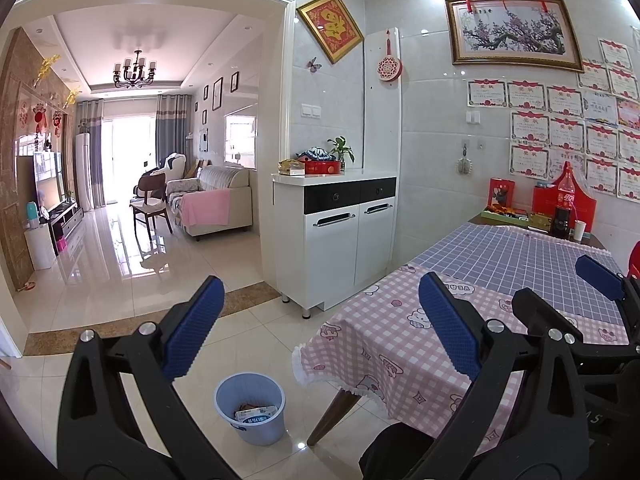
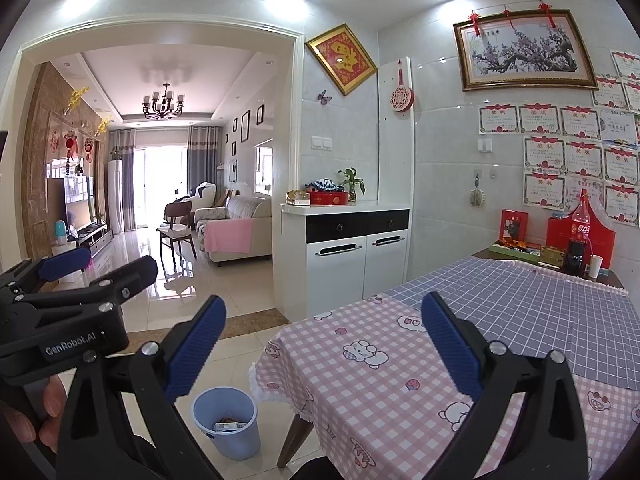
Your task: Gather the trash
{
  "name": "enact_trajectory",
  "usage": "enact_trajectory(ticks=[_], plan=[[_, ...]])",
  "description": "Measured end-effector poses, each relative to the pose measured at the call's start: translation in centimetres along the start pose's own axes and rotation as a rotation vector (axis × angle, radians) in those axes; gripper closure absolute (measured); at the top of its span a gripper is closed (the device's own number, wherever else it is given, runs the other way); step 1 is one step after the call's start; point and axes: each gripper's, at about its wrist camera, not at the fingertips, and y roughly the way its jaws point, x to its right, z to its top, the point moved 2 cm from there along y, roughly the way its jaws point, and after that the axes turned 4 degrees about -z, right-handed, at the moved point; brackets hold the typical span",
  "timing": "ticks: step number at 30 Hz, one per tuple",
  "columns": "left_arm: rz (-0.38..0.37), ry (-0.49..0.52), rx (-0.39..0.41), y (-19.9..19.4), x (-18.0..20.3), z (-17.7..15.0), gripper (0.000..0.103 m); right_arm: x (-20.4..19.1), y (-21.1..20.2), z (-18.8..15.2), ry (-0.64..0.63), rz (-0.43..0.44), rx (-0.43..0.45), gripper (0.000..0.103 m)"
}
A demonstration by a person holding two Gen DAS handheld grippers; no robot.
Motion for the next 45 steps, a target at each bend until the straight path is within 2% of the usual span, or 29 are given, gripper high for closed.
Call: enact_trajectory(ticks=[45], plan=[[-0.003, 0.003, -0.007, 0.03, -0.24, -0.38, 0.007, 0.14, 0.23, -0.90, 0.004, 0.005, -0.013, 0.007]])
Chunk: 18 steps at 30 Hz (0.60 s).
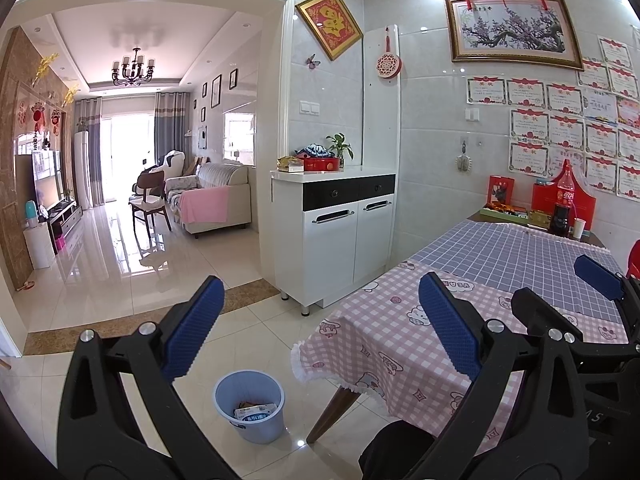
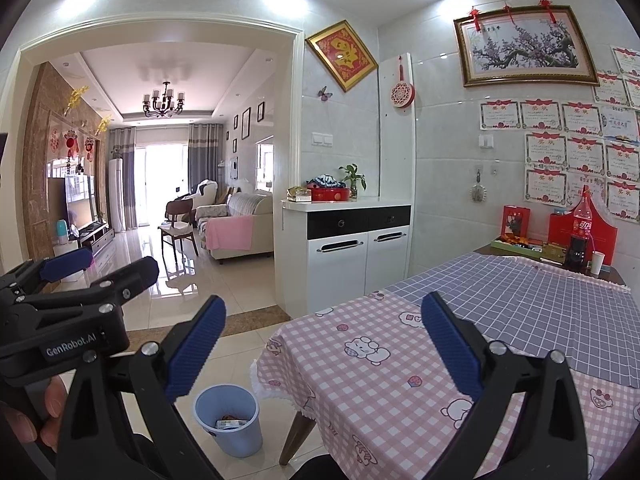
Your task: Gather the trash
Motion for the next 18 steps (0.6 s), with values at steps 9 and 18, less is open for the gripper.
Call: enact_trajectory(ticks=[9, 18], plan=[[-0.002, -0.001, -0.004, 0.14, -0.29, -0.33, 0.007, 0.05, 0.48, 0.01, -0.002, 0.003, -0.003, 0.007], [-0.003, -0.003, -0.009, 0.18, -0.48, -0.65, 0.007, -0.12, 0.79, 0.10, -0.002, 0.006, -0.008, 0.007]])
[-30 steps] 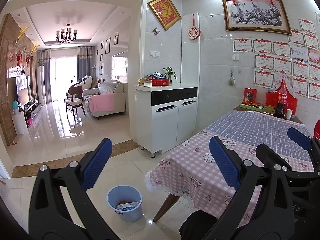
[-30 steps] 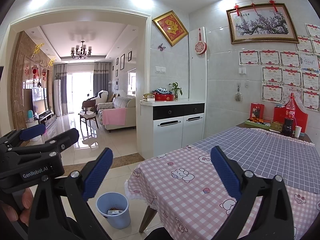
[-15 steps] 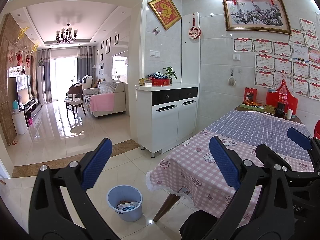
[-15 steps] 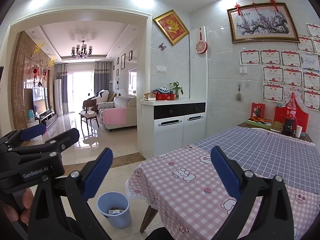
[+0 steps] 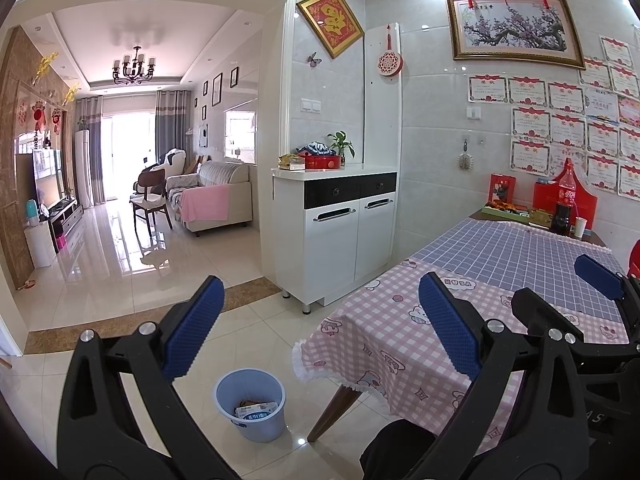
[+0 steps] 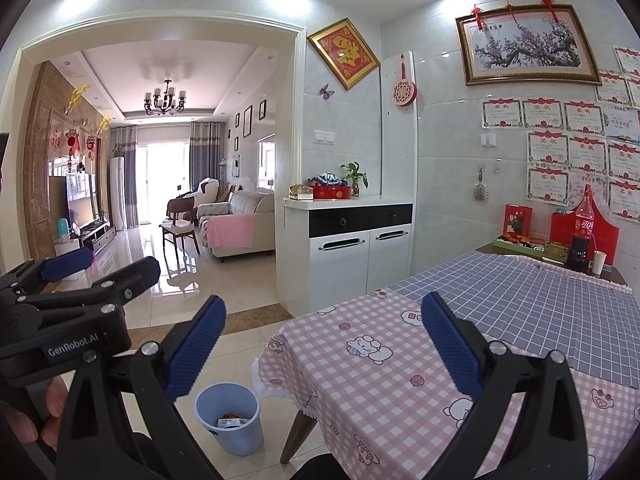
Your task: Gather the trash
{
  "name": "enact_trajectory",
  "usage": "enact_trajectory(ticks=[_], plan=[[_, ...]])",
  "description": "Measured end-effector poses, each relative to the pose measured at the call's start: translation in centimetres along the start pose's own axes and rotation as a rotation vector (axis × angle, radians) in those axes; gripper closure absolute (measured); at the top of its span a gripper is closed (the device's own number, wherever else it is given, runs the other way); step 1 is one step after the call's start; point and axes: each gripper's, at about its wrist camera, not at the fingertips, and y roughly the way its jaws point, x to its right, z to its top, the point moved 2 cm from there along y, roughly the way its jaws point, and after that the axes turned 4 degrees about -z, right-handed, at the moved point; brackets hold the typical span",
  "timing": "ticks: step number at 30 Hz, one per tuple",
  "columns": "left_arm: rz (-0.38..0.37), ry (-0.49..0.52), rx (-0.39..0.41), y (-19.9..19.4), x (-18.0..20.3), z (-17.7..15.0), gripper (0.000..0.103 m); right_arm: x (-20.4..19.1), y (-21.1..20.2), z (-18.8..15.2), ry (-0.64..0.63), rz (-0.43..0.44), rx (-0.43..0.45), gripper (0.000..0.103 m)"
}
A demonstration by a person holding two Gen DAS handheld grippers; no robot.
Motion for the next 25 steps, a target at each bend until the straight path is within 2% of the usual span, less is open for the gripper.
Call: enact_trajectory(ticks=[16, 25], plan=[[-0.001, 0.007, -0.009, 0.3, -0.3, 0.0, 0.007, 0.1, 0.3, -0.2, 0.002, 0.002, -0.006, 0.007], [0.000, 0.000, -0.043, 1.0, -0.9, -0.4, 0.007, 1.1, 1.2, -0.8, 0.013, 0.003, -0.040, 0.007]])
